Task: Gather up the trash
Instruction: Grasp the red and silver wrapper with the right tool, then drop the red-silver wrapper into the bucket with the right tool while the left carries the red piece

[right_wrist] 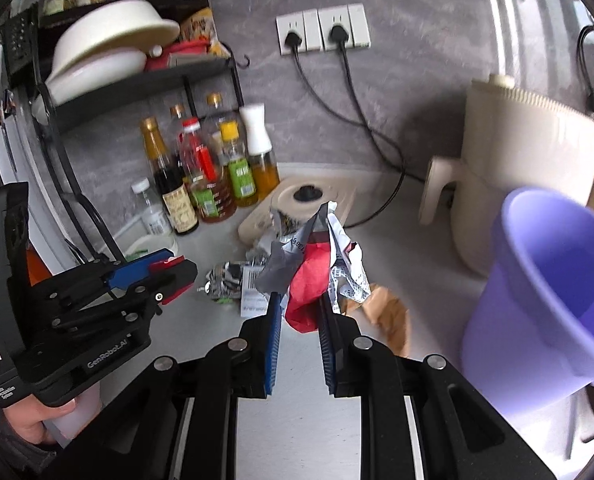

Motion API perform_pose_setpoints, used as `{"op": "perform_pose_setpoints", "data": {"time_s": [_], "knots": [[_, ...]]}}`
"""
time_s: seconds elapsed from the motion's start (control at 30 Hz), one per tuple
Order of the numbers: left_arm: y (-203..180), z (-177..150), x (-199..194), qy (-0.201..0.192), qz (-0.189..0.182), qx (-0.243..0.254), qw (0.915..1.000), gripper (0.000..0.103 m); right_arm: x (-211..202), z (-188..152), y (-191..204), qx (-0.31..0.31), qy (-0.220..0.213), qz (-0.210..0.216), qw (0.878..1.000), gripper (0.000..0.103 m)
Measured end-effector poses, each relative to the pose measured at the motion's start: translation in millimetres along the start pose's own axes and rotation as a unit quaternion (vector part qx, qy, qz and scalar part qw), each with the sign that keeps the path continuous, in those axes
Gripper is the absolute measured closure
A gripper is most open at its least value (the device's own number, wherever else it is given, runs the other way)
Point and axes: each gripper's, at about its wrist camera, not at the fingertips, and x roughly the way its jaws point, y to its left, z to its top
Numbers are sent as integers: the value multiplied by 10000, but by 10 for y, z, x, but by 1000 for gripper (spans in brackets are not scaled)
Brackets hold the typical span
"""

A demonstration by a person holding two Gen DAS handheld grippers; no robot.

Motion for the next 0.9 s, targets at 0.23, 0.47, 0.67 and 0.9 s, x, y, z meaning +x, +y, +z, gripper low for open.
{"op": "perform_pose_setpoints", "data": {"time_s": [0.23, 0.47, 0.67, 0.9], "knots": [[-243, 129, -65, -168, -19, 59, 9998, 72, -296, 102, -180, 62, -250, -5, 9997, 85], [-562, 215, -96, -284, -50, 171, 9994, 72, -553, 118, -472, 131, -443, -84, 9989, 85], [-823, 300, -79, -330, -86, 276, 9990, 72, -705, 122, -732, 190, -579, -220, 9979, 85], [-1134, 412, -36, -392, -144, 439, 9982, 72, -817, 120, -1075, 329, -692, -338, 9965, 85]]}}
